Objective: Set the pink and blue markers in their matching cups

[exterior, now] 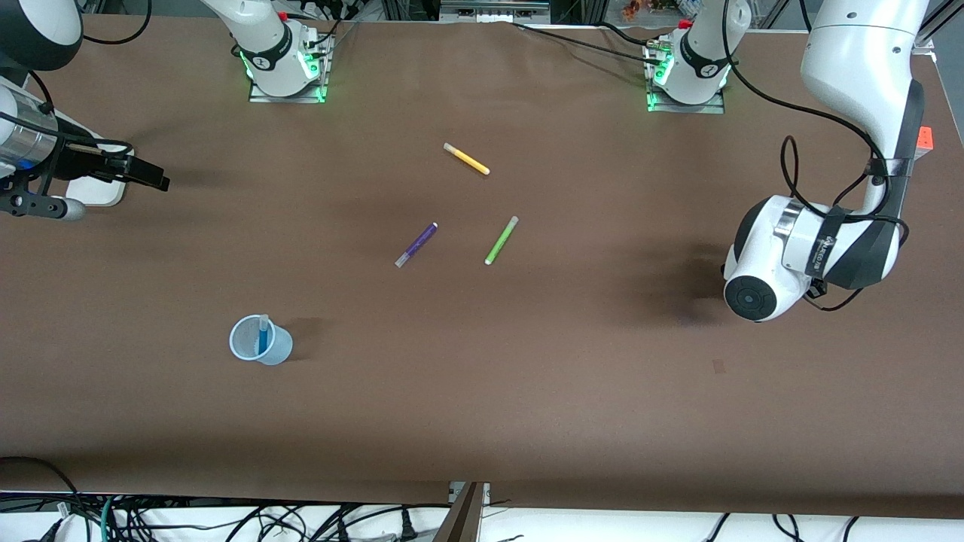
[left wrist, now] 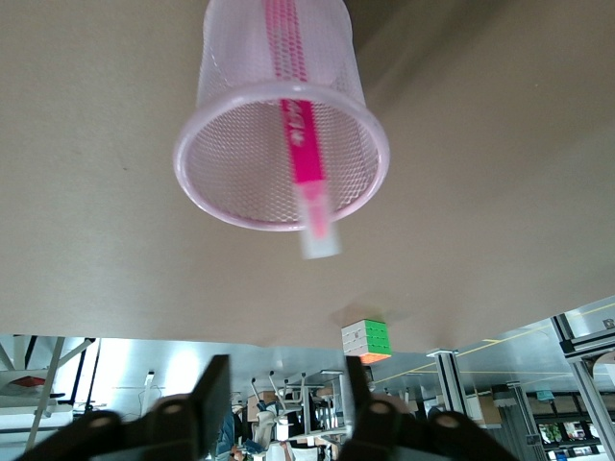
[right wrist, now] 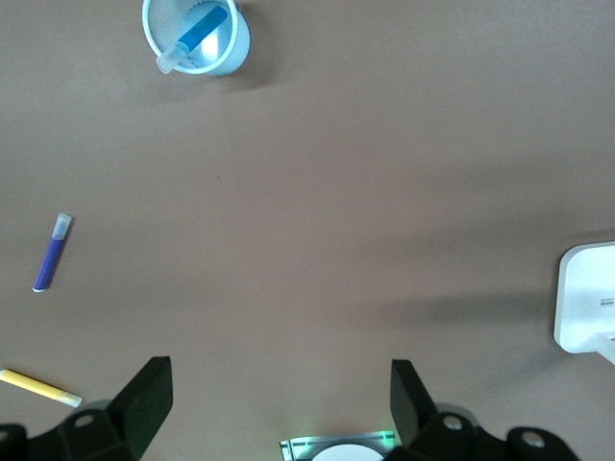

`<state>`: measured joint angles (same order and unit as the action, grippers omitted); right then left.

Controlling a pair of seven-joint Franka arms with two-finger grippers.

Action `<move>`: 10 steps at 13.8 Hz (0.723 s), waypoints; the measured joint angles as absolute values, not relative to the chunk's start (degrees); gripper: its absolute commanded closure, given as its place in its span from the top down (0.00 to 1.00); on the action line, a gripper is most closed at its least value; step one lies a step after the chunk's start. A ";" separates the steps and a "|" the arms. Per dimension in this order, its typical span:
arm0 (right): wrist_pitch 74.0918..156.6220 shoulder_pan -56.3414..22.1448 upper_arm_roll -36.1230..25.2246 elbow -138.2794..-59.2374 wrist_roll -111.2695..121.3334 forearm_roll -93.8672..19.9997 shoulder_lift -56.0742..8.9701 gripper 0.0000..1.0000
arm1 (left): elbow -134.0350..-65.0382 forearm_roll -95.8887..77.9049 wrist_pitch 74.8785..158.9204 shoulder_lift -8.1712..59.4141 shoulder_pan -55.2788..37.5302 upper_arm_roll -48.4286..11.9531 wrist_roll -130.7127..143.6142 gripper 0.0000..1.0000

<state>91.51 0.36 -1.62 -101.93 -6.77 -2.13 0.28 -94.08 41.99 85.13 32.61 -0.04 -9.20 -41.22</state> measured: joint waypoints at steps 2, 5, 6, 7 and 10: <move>91.68 0.35 -1.62 -101.64 -6.77 -2.13 0.28 1.00 | -93.26 41.57 85.12 31.51 0.01 -9.25 -40.73 1.00; 91.69 0.34 -1.61 -101.42 -6.77 -2.13 0.28 1.00 | -90.76 36.38 85.10 27.46 0.55 -9.00 -38.62 1.00; 91.69 0.34 -1.61 -101.40 -6.78 -2.13 0.28 1.00 | -89.42 33.64 85.01 25.77 0.79 -8.95 -38.16 1.00; 91.69 0.33 -1.60 -101.40 -6.78 -2.12 0.28 1.00 | -88.08 30.24 84.69 23.83 1.20 -8.87 -37.02 1.00; 91.67 0.33 -1.58 -101.39 -6.78 -2.12 0.28 1.00 | -85.94 13.48 84.31 18.10 5.99 -8.64 -31.17 1.00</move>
<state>91.67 0.33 -1.58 -101.39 -6.78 -2.12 0.28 -85.94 13.48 84.31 18.10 5.99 -8.64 -31.17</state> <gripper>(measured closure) 0.000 0.000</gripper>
